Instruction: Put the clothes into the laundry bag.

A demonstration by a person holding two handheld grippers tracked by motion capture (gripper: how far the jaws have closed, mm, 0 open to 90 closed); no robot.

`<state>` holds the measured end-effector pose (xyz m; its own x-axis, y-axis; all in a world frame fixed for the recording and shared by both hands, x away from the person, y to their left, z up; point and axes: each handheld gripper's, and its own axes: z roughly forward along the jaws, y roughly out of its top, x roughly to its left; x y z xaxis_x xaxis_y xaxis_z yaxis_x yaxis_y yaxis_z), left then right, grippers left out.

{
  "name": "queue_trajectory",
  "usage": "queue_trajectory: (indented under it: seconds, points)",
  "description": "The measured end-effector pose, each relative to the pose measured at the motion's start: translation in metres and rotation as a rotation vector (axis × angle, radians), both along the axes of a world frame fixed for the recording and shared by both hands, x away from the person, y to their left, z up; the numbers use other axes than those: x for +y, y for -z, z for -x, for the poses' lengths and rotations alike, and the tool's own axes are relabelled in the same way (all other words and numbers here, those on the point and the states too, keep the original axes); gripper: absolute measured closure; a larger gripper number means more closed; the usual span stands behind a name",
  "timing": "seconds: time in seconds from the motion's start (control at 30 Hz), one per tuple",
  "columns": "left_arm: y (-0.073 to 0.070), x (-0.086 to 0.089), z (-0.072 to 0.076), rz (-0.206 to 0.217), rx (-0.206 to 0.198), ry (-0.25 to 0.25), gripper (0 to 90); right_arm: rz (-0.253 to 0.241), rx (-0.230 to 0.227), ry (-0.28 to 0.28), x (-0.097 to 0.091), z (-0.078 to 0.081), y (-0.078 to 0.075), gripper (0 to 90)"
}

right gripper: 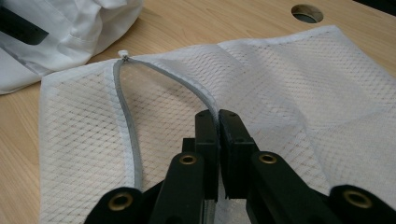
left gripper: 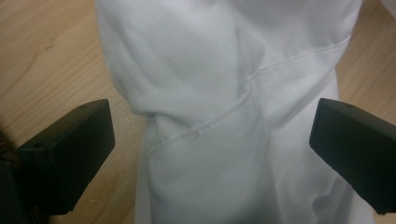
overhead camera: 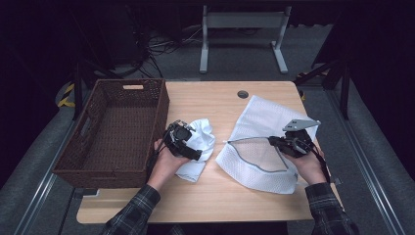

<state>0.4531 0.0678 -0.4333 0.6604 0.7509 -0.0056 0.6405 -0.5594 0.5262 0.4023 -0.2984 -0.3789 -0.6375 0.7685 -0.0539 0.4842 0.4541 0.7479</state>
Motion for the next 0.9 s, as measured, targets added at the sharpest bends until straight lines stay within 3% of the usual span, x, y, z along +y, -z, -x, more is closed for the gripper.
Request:
queue_trajectory:
  seconds: [0.2,0.53,0.67,0.9]
  points:
    - [0.014,-0.001,-0.007,-0.029,0.058,-0.005,1.4,0.003,0.003,-0.005,0.0,0.001,0.002,87.2]
    - [0.02,0.002,-0.007,0.025,0.1,0.026,7.6,0.004,0.008,-0.01,-0.001,0.0,0.003,87.2]
    - [0.018,0.001,-0.005,0.031,0.099,0.039,12.1,0.005,0.007,-0.008,-0.002,0.001,0.003,87.2]
    - [0.015,0.001,0.0,0.053,0.097,0.077,31.2,0.004,0.008,-0.006,-0.003,0.001,0.003,87.2]
